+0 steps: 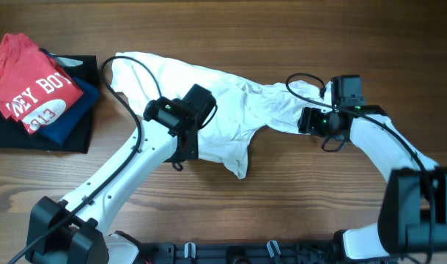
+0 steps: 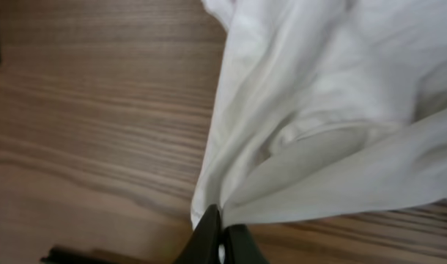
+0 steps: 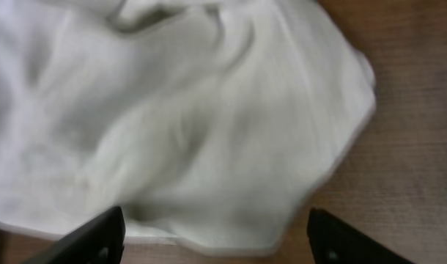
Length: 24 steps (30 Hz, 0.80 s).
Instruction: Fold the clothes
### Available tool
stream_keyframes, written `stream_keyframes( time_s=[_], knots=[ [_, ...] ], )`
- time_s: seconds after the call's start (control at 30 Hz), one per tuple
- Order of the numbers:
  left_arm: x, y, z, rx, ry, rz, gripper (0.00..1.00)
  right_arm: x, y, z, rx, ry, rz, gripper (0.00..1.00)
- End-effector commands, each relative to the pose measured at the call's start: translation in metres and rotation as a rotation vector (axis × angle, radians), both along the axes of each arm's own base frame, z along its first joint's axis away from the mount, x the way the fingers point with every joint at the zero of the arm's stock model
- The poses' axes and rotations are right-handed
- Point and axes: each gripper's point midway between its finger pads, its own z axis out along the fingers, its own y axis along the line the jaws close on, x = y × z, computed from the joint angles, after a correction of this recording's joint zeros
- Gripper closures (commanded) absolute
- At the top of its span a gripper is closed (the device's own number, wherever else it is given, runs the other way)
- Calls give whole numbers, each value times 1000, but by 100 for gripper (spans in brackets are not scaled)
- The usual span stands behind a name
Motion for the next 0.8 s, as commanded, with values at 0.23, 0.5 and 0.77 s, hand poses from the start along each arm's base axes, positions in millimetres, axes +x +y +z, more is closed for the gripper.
stream_keyframes(
  time_s=[0.23, 0.5, 0.77],
  knots=[
    [15, 73, 19, 247, -174, 336, 96, -17, 2, 2, 94, 103, -123, 96],
    [24, 106, 21, 265, -202, 474, 96, 25, -54, 179, 75, -398, -323, 73],
    [17, 80, 9, 134, -107, 428, 96, 12, -69, 84, -11, -70, -361, 42]
  ],
)
